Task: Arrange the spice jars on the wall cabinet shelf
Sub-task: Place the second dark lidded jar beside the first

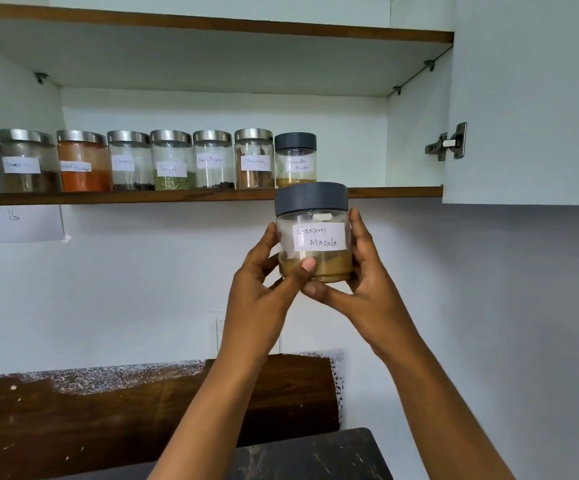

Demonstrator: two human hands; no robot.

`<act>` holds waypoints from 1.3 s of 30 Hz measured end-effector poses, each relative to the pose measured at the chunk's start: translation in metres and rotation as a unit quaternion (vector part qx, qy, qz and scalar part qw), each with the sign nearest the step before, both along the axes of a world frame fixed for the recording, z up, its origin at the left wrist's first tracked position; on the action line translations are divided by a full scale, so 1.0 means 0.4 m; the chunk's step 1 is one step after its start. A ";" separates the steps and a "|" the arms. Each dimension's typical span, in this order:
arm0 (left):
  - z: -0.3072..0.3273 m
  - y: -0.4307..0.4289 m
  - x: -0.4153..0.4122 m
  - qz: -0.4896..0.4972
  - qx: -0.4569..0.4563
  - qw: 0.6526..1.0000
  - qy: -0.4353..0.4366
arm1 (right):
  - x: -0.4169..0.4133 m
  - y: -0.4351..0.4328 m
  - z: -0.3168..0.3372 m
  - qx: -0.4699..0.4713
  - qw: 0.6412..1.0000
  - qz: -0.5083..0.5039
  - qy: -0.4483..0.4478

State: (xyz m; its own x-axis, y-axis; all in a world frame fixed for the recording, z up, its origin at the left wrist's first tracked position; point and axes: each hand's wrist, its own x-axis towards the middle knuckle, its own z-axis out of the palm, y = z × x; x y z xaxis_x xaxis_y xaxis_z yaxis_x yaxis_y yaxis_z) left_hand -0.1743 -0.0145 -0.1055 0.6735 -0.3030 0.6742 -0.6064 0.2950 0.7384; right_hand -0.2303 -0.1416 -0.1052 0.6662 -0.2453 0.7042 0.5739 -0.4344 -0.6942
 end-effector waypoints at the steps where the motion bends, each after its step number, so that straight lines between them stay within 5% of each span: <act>1: 0.002 0.005 0.005 -0.011 0.000 1.000 0.007 | -0.006 -0.011 0.003 0.023 0.999 0.033 0.006; 6: -0.004 -0.005 0.002 -0.014 -0.065 0.997 0.031 | -0.027 -0.049 0.012 0.120 0.987 0.109 -0.005; 21: 0.042 -0.144 0.031 0.063 -0.052 0.994 -0.073 | -0.035 -0.125 0.094 0.047 0.995 -0.086 0.012; 27: 0.179 -0.240 0.126 0.113 0.006 0.979 -0.170 | 0.034 -0.218 0.218 0.051 0.993 -0.106 0.012; 39: 0.327 -0.399 0.281 0.179 0.169 0.962 -0.119 | 0.235 -0.373 0.328 -0.020 0.983 -0.179 0.046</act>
